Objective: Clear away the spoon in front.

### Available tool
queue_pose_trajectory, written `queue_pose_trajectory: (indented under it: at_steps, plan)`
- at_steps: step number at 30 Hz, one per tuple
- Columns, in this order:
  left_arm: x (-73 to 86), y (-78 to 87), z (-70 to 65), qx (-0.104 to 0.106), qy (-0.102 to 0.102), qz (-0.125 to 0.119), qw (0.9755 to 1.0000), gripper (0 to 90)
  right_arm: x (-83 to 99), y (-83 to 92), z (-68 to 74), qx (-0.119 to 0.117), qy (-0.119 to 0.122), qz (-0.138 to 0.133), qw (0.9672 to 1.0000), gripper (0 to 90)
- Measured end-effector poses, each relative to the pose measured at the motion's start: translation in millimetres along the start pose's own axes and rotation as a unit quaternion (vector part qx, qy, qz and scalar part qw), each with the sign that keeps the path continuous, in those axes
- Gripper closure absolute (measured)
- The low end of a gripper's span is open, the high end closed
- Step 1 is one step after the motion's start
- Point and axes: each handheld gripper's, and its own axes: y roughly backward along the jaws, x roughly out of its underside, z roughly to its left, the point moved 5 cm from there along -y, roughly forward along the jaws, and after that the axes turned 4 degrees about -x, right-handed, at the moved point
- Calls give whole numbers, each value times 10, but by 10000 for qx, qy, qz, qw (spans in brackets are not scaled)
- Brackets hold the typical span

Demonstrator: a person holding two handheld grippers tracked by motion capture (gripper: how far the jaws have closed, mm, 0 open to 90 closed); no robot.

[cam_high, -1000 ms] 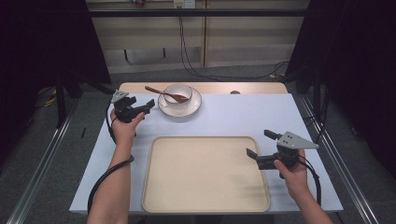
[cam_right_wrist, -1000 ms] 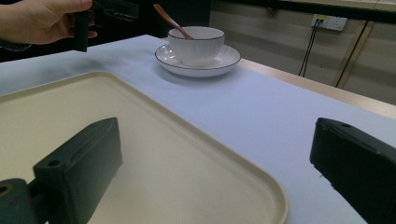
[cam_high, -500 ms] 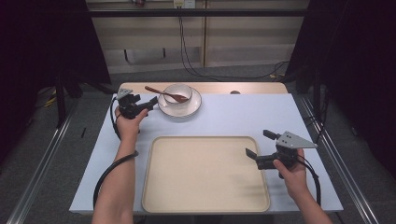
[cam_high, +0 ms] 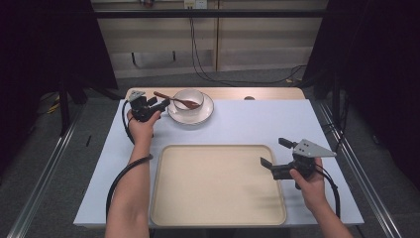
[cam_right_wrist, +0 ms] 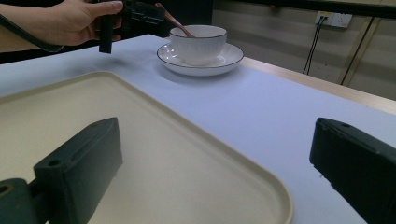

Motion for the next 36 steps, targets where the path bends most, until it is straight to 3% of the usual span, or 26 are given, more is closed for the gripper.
queue_pose_trajectory:
  at_steps: [1, 6, 12, 14, 20, 26, 28, 36]
  plan:
    - [-6, -3, 3, -4, 6, -26, 10000, 377, -4, 3, 0, 13, -18, -14, 10000, 21]
    - [-46, -32, -22, 38, 182, -156, 9997, 403, -2, 6, -5, 11, -8, -7, 10000, 21]
    - [-12, -66, -19, -48, 171, -23, 9998, 445, -7, 5, -5, 12, -15, -21, 10000, 21]
    - [-5, -81, -24, 0, 295, -82, 9995, 458, -6, 7, -10, 23, -7, -16, 10000, 21]
    - [-2, -119, -34, -65, 372, -51, 9993, 475, 0, 3, -3, -6, -7, 2, 10000, 21]
    - [-11, -147, -41, -76, 324, 22, 9994, 485, 1, 7, 0, 2, 4, 7, 10000, 21]
    - [-17, -160, -49, -55, 298, -1, 9995, 527, 3, 3, 3, -25, 19, 6, 10000, 21]
    - [-44, -149, -51, -38, 556, -174, 9983, 626, 7, 5, 12, -41, 21, 42, 10000, 21]
